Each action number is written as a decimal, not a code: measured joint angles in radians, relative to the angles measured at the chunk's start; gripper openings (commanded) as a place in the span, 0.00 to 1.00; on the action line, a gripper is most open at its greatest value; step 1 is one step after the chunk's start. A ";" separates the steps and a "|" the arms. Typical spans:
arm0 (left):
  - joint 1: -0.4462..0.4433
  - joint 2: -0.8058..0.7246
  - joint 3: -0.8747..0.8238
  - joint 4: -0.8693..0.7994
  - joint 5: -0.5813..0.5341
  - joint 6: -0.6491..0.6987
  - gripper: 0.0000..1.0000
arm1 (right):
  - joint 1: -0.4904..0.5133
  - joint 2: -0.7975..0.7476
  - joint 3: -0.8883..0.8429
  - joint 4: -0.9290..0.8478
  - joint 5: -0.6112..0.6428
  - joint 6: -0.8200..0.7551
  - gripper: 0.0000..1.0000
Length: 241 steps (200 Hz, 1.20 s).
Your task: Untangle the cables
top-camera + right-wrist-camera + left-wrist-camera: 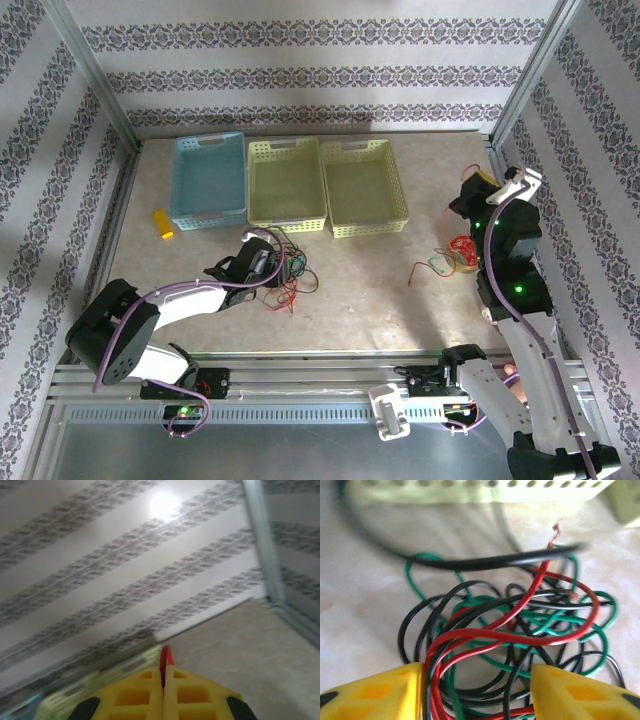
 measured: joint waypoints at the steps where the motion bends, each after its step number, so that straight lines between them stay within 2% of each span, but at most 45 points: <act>1: 0.000 0.000 0.000 0.002 0.001 0.002 0.71 | 0.001 0.000 0.002 0.001 -0.005 0.000 0.00; 36: -0.015 -0.006 0.014 0.040 0.084 0.062 0.81 | 0.098 0.019 0.029 0.035 -0.165 -0.006 0.00; 72: -0.033 -0.060 0.043 0.040 0.139 0.119 0.87 | 0.203 0.052 0.029 0.061 -0.224 -0.003 0.00; 98: -0.045 -0.072 0.088 0.040 0.171 0.148 0.88 | 0.239 0.079 0.029 0.074 -0.270 -0.002 0.00; 143: -0.085 -0.029 0.165 0.040 0.232 0.181 0.84 | 0.251 0.102 0.024 0.079 -0.346 0.018 0.00; 203: -0.192 0.225 0.349 -0.003 0.288 0.283 0.83 | 0.248 0.113 -0.006 0.080 -0.322 0.077 0.00; 241: -0.230 0.346 0.428 -0.037 0.295 0.347 0.85 | 0.185 0.114 -0.032 0.078 -0.320 0.148 0.00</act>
